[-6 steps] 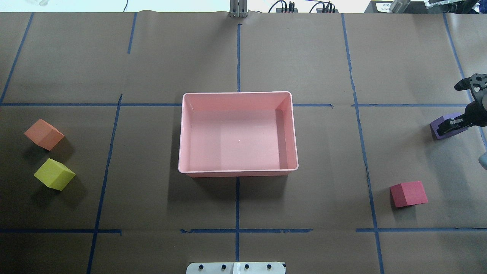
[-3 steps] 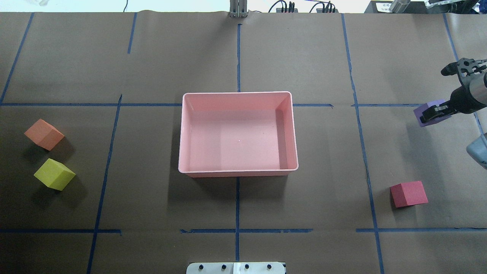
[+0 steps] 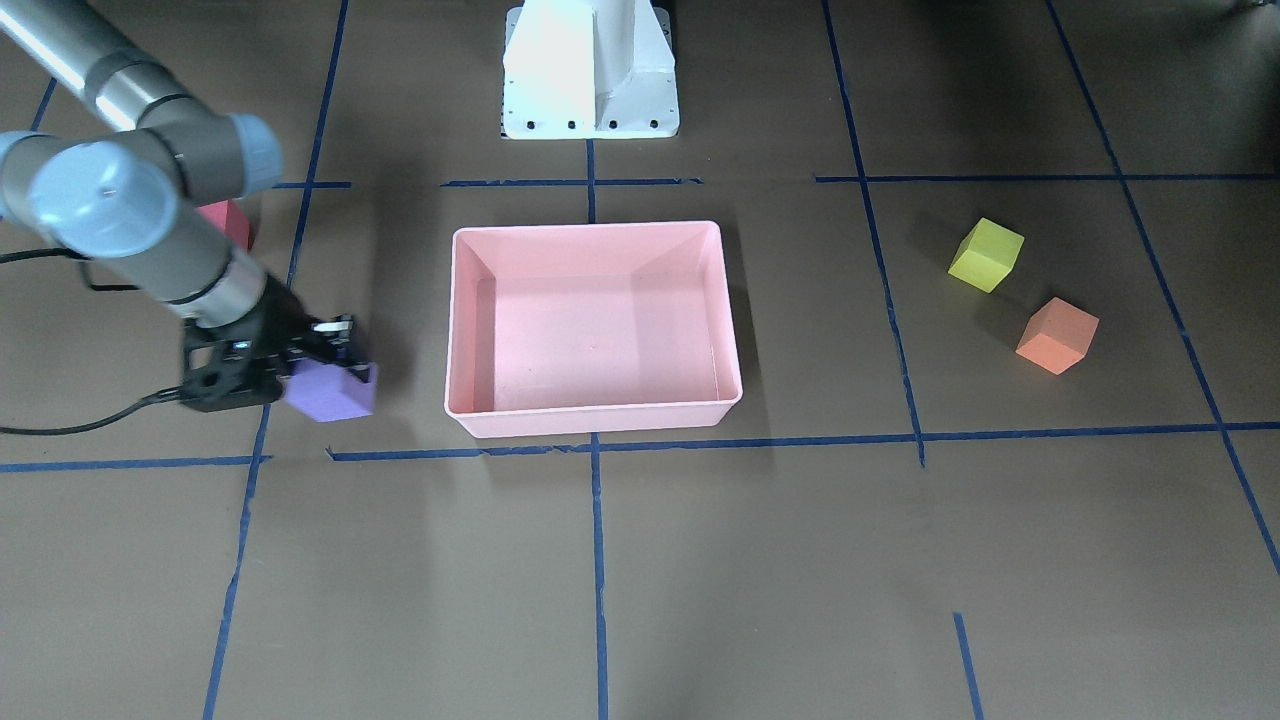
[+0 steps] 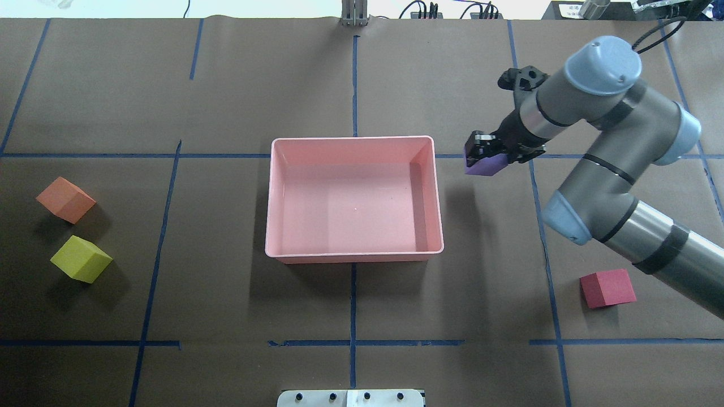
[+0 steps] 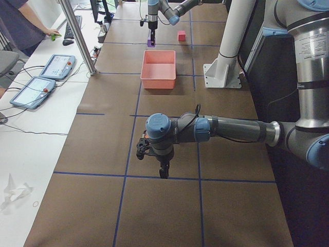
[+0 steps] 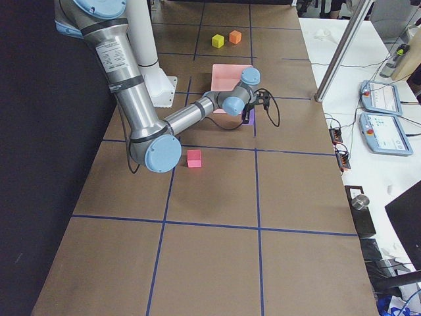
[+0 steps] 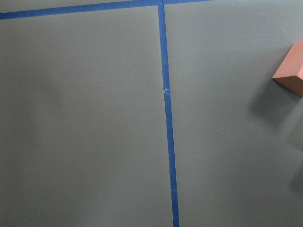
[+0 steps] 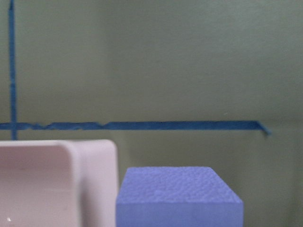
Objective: Place blocks into pink bin with both arms
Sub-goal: 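Carry the purple cube into the pink bin and release it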
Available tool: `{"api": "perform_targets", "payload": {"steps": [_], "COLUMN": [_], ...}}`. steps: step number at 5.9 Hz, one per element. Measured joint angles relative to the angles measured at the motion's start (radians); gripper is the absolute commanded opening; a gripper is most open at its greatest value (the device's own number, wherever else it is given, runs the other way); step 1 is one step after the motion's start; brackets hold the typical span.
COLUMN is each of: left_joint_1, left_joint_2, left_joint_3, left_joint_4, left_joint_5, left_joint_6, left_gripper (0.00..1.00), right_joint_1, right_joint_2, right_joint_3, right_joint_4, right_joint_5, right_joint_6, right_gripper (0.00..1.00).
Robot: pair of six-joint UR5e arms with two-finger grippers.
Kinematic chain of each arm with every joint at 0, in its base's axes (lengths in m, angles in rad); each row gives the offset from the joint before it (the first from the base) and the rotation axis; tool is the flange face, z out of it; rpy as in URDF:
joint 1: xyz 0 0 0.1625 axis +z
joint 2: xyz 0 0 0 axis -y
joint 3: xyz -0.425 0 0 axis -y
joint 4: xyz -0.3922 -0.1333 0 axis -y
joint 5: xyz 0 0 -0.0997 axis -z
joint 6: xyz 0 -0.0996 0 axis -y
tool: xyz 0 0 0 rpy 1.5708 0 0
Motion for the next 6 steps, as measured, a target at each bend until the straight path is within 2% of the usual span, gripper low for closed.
{"api": "perform_targets", "payload": {"steps": [1,2,3,4,6], "left_joint_1": [0.0,0.0,0.0,0.001,0.015], "left_joint_2": [0.0,-0.001,-0.001,-0.003,-0.103], "left_joint_3": [0.0,0.0,-0.003,-0.006,0.012], "left_joint_4": [0.0,0.0,0.0,-0.001,-0.047], "left_joint_5": [0.0,0.0,0.0,0.001,0.0], "left_joint_6": [0.0,0.0,0.0,0.0,-0.005], "left_gripper": [1.0,1.0,1.0,1.0,1.0], "right_joint_1": [-0.051,-0.118,-0.197,-0.247,-0.261], "right_joint_2": [0.097,0.181,0.23,0.25,0.256], "right_joint_3": [0.055,0.085,0.089,0.09,0.105], "right_joint_4": [-0.164,-0.294,-0.35,-0.368,-0.376], "right_joint_5": [-0.026,-0.086,-0.182,-0.25,-0.278], "right_joint_6": [0.079,0.15,0.215,0.252,0.26], "right_gripper": [0.41,0.83,1.0,1.0,1.0]}}
